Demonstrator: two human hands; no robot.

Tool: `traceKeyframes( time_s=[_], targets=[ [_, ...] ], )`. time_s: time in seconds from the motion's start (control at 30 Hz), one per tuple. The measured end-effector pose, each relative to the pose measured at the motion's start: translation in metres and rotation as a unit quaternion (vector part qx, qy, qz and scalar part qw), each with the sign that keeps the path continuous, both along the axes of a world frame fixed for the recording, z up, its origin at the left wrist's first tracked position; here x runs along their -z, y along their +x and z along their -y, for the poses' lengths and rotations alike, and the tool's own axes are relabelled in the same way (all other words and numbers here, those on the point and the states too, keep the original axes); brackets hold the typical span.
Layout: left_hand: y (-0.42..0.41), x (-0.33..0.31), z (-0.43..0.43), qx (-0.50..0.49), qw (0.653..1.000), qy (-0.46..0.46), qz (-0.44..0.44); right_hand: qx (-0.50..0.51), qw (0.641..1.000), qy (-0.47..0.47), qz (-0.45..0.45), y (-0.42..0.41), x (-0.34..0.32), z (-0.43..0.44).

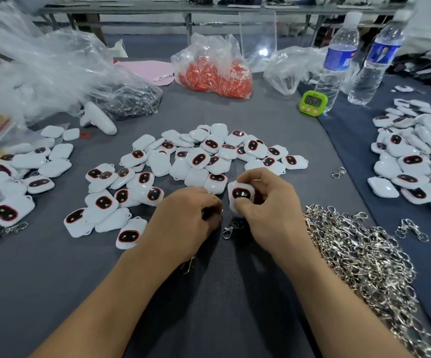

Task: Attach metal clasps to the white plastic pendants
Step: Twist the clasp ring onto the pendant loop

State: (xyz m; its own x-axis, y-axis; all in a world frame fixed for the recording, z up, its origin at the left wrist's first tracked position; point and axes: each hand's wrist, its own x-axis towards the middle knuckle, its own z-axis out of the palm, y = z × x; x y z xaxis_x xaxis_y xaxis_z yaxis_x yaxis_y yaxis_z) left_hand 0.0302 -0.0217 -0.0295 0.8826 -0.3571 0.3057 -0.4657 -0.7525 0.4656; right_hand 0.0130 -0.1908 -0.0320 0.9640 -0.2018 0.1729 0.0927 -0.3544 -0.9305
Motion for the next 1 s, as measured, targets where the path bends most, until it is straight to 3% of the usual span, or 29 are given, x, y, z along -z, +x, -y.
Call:
traceKeyframes(
  time_s=[0.47, 1.0],
  targets=[
    [0.005, 0.008, -0.003, -0.001, 0.998, -0.061, -0.019, 0.007, 0.998, -0.018, -0.063, -0.002, -0.003, 0.003],
    [0.007, 0.002, -0.003, 0.002, 0.997, -0.050, -0.066, -0.014, 0.995, -0.054, -0.086, -0.004, -0.008, 0.008]
  ],
)
